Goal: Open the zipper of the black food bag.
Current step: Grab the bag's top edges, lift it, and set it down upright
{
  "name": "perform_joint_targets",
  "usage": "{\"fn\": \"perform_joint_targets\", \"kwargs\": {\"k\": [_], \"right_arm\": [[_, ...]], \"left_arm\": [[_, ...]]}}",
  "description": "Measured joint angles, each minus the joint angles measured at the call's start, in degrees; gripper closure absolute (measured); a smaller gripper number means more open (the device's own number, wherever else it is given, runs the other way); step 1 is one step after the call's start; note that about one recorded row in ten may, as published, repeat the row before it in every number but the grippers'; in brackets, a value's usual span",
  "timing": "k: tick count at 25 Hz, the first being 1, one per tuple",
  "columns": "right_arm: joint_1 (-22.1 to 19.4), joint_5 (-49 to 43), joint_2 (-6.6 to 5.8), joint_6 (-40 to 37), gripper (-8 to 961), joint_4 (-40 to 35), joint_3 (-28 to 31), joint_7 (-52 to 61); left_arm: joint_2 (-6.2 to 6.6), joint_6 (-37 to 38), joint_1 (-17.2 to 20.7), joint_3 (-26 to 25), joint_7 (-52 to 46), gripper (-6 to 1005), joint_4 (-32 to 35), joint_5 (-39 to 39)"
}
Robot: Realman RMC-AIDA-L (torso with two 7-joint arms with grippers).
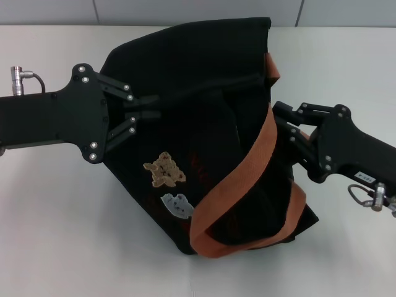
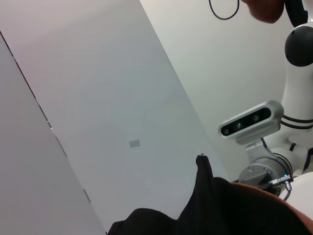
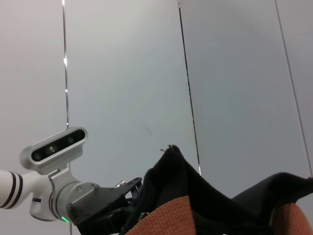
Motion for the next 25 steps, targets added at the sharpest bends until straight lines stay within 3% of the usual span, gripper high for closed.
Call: {"fn": "perform_joint_targets", "kwargs": {"k": [25], "right_arm": [[4.4,-0.7,0.18,7.5,724,6.5,-0.3,-5.0]], "left_arm": [[-0.14,0.4,-0.8,1.8,0.0,929,-0.6,0.0]]}}
